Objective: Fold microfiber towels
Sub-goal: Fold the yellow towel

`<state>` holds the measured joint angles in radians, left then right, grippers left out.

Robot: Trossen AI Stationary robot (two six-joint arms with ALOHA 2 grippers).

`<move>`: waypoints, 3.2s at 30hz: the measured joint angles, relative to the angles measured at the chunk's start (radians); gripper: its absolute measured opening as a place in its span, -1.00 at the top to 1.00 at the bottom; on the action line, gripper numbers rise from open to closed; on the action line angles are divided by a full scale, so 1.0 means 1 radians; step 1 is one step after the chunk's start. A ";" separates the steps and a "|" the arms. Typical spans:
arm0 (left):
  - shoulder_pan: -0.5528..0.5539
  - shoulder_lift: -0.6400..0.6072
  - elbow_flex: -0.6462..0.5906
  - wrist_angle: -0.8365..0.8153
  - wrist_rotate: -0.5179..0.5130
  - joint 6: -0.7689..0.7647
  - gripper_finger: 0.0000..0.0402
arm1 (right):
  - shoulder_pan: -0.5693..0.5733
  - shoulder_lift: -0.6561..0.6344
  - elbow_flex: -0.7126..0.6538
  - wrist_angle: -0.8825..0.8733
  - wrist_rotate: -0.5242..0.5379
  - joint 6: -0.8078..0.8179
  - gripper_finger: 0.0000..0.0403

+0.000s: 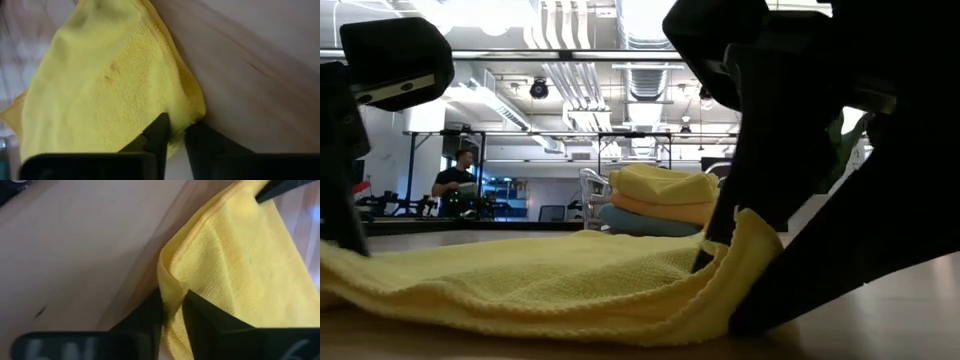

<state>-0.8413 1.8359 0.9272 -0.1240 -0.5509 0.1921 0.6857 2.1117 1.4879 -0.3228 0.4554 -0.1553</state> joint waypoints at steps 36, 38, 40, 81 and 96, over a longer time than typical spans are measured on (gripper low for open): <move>0.024 -0.163 0.079 -0.125 0.264 -0.370 1.00 | 0.014 -0.155 0.008 -0.083 0.017 0.286 0.96; 0.035 -0.175 0.059 -0.113 0.266 -0.368 1.00 | 0.010 -0.162 0.000 -0.069 0.018 0.287 0.96; 0.050 -0.184 0.015 -0.064 0.290 -0.368 1.00 | 0.010 -0.163 -0.023 -0.015 0.017 0.298 0.96; 0.616 -0.471 -0.588 0.420 0.540 -0.415 1.00 | -0.339 -0.351 -0.660 0.570 0.032 0.461 0.96; 0.638 -0.419 -0.541 0.374 0.450 -0.402 0.82 | -0.346 -0.322 -0.661 0.552 0.044 0.472 0.84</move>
<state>-0.2037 1.4173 0.3864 0.2504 -0.1007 -0.2094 0.3393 1.7897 0.8272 0.2295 0.4989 0.3171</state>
